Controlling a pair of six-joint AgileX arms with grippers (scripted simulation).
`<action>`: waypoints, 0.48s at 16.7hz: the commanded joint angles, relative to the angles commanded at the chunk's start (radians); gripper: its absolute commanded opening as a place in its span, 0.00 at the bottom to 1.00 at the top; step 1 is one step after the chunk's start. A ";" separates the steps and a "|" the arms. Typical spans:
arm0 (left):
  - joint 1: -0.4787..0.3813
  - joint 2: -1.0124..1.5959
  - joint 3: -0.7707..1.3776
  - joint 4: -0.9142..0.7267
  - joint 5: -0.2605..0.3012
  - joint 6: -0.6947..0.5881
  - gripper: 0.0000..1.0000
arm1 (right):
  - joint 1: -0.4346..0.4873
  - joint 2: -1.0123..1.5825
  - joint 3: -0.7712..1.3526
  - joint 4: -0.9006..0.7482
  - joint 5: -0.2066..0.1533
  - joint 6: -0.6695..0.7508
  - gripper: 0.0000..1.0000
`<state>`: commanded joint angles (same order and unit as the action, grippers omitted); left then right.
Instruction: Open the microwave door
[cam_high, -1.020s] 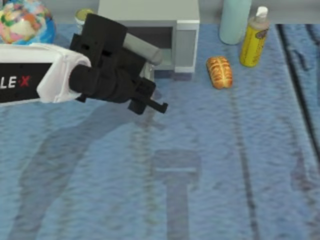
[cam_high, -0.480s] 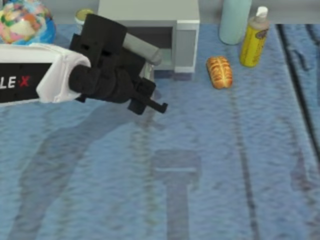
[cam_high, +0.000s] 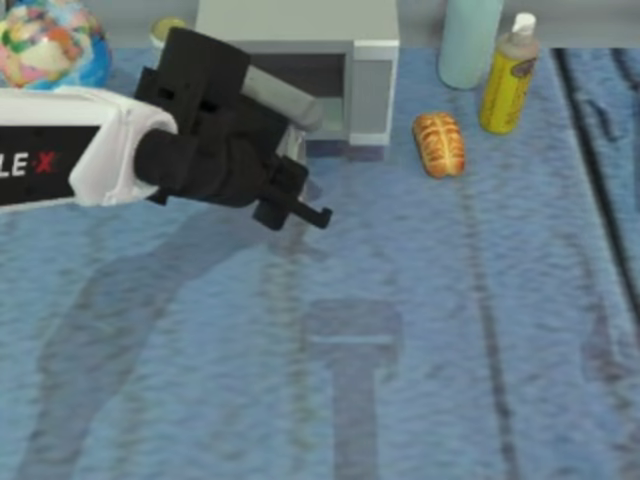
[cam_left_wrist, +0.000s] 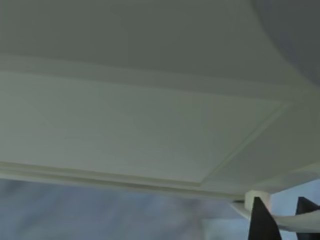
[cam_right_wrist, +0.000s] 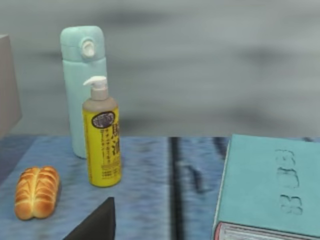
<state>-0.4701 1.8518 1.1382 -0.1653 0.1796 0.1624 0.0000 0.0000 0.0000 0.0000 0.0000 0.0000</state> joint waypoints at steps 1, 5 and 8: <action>0.006 -0.003 -0.003 -0.001 0.007 0.011 0.00 | 0.000 0.000 0.000 0.000 0.000 0.000 1.00; 0.028 -0.016 -0.017 -0.006 0.039 0.057 0.00 | 0.000 0.000 0.000 0.000 0.000 0.000 1.00; 0.031 -0.017 -0.019 -0.007 0.043 0.063 0.00 | 0.000 0.000 0.000 0.000 0.000 0.000 1.00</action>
<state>-0.4390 1.8348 1.1196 -0.1725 0.2229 0.2251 0.0000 0.0000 0.0000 0.0000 0.0000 0.0000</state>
